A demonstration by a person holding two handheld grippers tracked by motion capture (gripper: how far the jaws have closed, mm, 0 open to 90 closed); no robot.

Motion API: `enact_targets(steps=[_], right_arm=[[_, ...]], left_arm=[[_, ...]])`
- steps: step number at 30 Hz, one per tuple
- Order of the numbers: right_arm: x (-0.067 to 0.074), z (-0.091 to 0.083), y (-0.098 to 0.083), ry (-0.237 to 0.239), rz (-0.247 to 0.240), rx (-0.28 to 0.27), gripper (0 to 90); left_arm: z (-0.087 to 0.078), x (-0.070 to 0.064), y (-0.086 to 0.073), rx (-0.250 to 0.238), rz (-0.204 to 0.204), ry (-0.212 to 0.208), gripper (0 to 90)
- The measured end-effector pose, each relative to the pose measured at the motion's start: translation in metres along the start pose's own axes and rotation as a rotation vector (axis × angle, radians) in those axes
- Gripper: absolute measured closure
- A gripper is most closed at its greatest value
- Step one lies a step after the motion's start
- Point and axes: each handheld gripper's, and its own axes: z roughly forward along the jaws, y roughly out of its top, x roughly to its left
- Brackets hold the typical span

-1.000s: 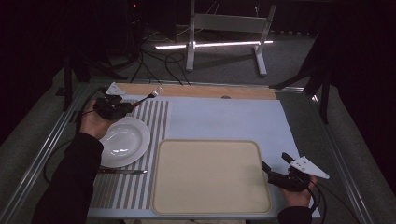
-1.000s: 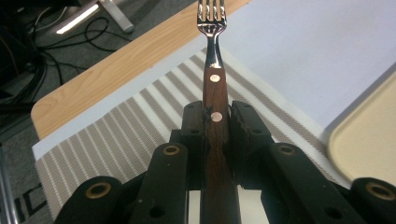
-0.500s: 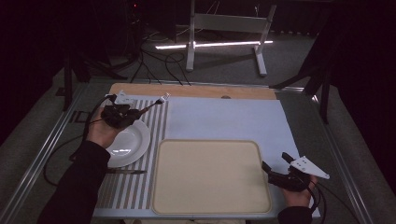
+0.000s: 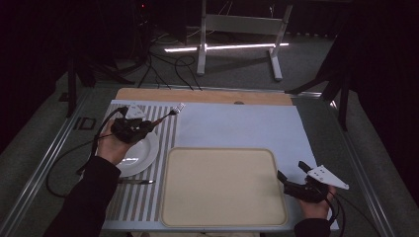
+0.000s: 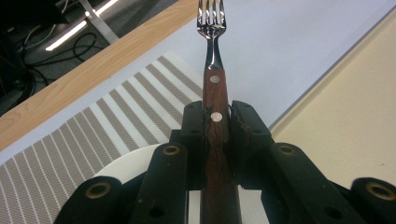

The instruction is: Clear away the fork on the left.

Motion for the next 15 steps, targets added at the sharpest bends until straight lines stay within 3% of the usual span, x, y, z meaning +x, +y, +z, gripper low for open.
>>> enact_targets(steps=[15], right_arm=[[0.0, 0.001, 0.0, 0.003, -0.001, 0.0, 8.8]], left_arm=[[0.001, -0.025, -0.007, -0.015, -0.014, 0.006, 77.1]])
